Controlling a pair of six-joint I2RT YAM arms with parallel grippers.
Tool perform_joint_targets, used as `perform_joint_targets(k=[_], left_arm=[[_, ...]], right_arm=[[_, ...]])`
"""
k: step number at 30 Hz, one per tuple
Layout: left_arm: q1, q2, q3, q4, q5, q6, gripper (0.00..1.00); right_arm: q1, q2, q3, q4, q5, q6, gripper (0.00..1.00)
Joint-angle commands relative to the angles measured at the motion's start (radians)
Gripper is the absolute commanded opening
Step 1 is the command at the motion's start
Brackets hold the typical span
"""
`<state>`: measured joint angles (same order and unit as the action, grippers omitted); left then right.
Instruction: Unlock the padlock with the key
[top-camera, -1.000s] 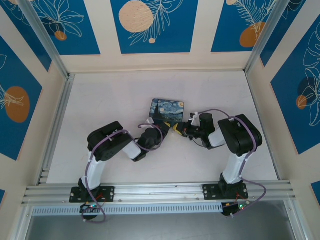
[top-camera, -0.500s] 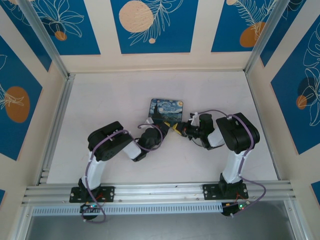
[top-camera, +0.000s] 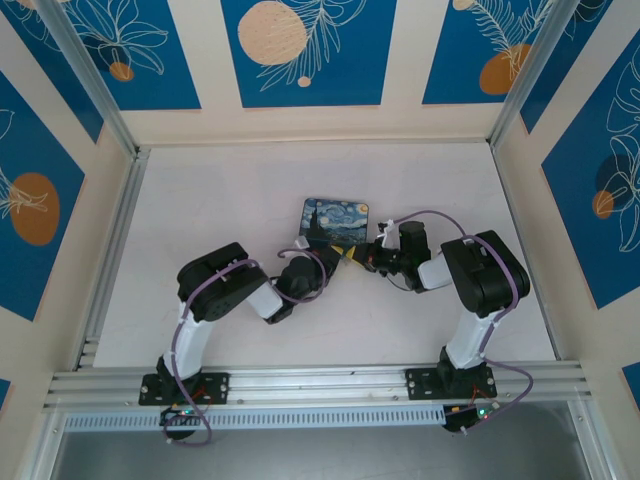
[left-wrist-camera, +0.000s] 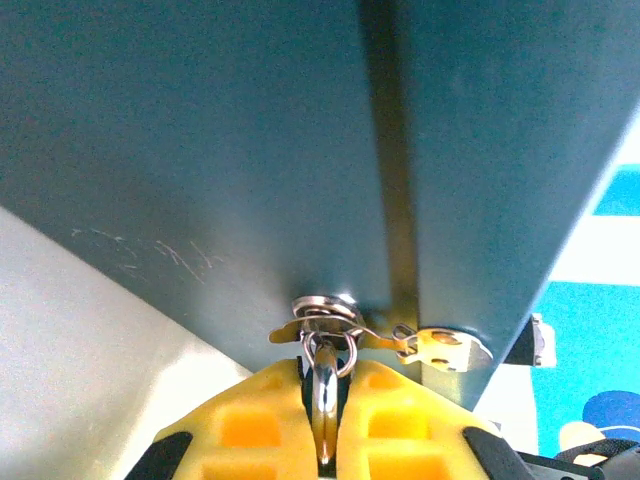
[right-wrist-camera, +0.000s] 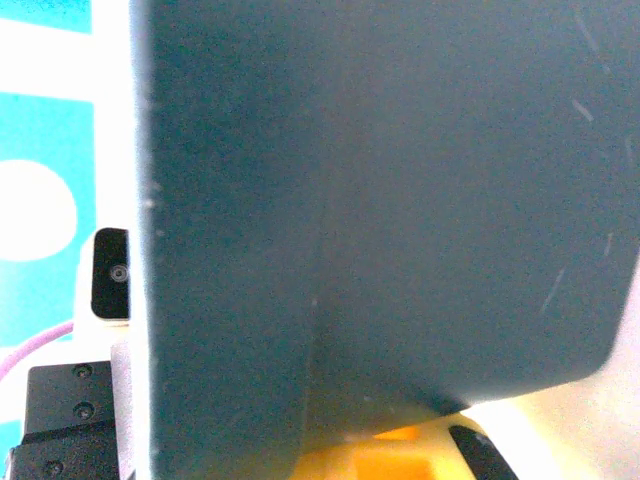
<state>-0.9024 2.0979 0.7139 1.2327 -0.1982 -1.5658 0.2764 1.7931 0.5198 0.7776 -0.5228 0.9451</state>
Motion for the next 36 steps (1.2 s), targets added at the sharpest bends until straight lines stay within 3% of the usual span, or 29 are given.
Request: perform_joint_targets(k=[1,5,8,11,16,22,27,36], left_arm=[[-0.043,0.046,0.005,-0.062,0.194,-0.013,0.0],[-0.043,0.049,0.003,-0.073,0.176,-0.018,0.0],[-0.041,0.056,-0.002,-0.071,0.162,-0.018,0.0],[-0.039,0.058,-0.004,-0.082,0.153,-0.009,0.0],[-0.027,0.062,-0.004,-0.096,0.155,0.008,0.0],[-0.015,0.05,-0.001,-0.122,0.168,0.023,0.0],[-0.006,0.032,0.016,-0.182,0.205,0.033,0.0],[0.009,0.007,0.062,-0.308,0.308,0.041,0.0]], right_arm=[[0.021,-0.02,0.029,0.073,-0.046,0.035,0.0],[0.027,-0.016,0.02,0.102,-0.052,0.111,0.02],[0.025,-0.042,-0.001,0.094,-0.038,0.135,0.31],[0.017,-0.088,-0.019,0.04,-0.021,0.12,0.53],[-0.009,-0.194,-0.054,-0.121,0.002,0.049,0.76],[-0.029,-0.372,-0.054,-0.465,0.043,-0.111,0.78],[0.012,-0.502,0.017,-0.813,0.195,-0.351,0.74],[0.141,-0.505,0.117,-1.003,0.493,-0.564,0.53]])
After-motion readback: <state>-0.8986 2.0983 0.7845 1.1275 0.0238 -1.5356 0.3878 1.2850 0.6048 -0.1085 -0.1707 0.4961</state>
